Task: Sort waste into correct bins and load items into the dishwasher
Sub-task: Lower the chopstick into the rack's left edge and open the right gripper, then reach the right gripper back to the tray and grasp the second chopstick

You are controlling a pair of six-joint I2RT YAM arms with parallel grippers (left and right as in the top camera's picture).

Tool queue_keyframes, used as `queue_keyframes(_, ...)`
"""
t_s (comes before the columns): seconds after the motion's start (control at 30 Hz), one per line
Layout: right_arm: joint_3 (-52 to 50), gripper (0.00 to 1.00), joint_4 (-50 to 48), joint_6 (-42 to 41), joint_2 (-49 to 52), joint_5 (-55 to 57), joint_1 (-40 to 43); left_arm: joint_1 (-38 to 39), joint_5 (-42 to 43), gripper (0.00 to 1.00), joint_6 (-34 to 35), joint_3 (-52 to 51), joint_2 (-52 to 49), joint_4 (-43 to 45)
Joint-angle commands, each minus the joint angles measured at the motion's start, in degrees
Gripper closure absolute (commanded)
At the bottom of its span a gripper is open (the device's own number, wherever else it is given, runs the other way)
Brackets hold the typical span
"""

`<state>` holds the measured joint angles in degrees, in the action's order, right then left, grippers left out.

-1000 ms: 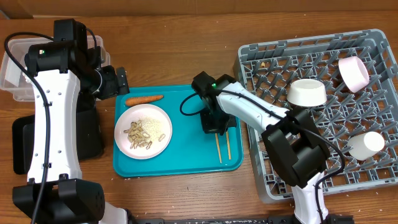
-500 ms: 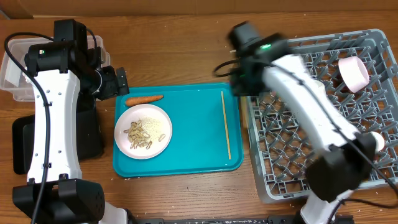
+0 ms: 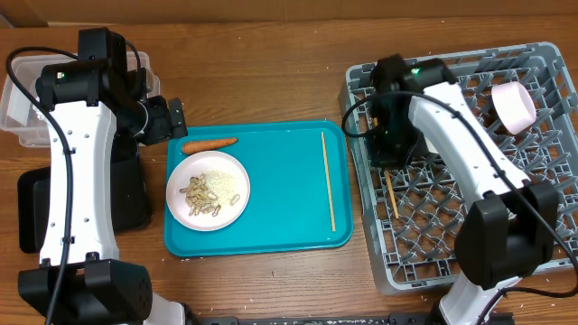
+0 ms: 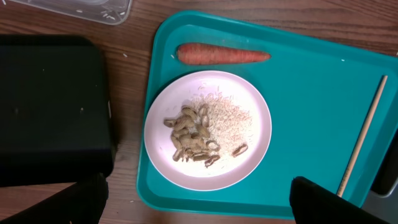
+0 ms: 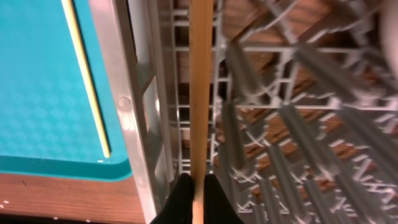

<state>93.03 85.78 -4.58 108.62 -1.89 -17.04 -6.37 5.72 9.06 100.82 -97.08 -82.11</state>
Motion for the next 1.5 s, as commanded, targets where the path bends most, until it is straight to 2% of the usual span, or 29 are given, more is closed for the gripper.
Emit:
queue_keyframes(0.0, -4.2, 0.95, -2.7, 1.4, 0.5, -2.7, -0.7, 0.0, -0.4, 0.05, -0.5, 0.6, 0.4, 0.1)
queue_keyframes(0.1, -6.8, 0.93, -5.2, 1.4, 0.5, -2.7, -0.5, 0.0, -0.4, 0.05, -0.5, 0.6, 0.4, 0.3)
queue_keyframes(0.13, -7.1, 0.80, -5.8, 1.3, 0.5, -2.7, -0.1, 0.0, -0.4, 0.05, -0.5, 0.6, 0.4, 0.4)
queue_keyframes(0.2, -6.4, 0.68, -5.4, 1.3, 0.3, -2.7, 0.0, 0.0, -0.4, 0.04, -0.5, 0.6, 0.4, 0.4)
queue_keyframes(0.23, -5.7, 0.66, -4.8, 1.3, 0.3, -2.7, 0.0, 0.0, -0.4, 0.04, -0.5, 0.6, 0.4, 0.4)
queue_keyframes(0.33, -1.5, 0.62, -1.7, 1.4, 0.2, -2.5, 0.0, 0.0, -0.4, 0.05, -0.5, 0.6, 0.4, 0.3)
queue_keyframes(0.57, 15.4, 0.61, 2.8, -0.3, 0.2, -3.1, -1.5, 0.0, -0.3, 0.05, -0.5, 0.6, 0.4, 0.0)
queue_keyframes(0.7, 18.4, 0.45, -0.3, -0.3, 0.3, -3.8, -4.7, 0.0, -0.1, 0.05, -0.2, 0.6, 0.4, 0.0)
queue_keyframes(0.93, 13.7, 0.45, -4.6, -3.7, 4.1, -3.8, -10.1, 0.0, -0.2, 0.05, -0.2, 0.6, 0.4, -0.2)
queue_keyframes(1.33, -4.7, 0.46, -19.4, -10.6, 10.5, -3.8, -13.9, 0.0, -0.2, 0.05, -0.2, 0.6, 0.4, -0.2)
queue_keyframes(1.47, -10.4, 0.51, -23.9, -12.2, 10.5, -3.8, -14.1, 0.0, -0.2, 0.05, -0.2, 0.6, 0.4, -0.2)
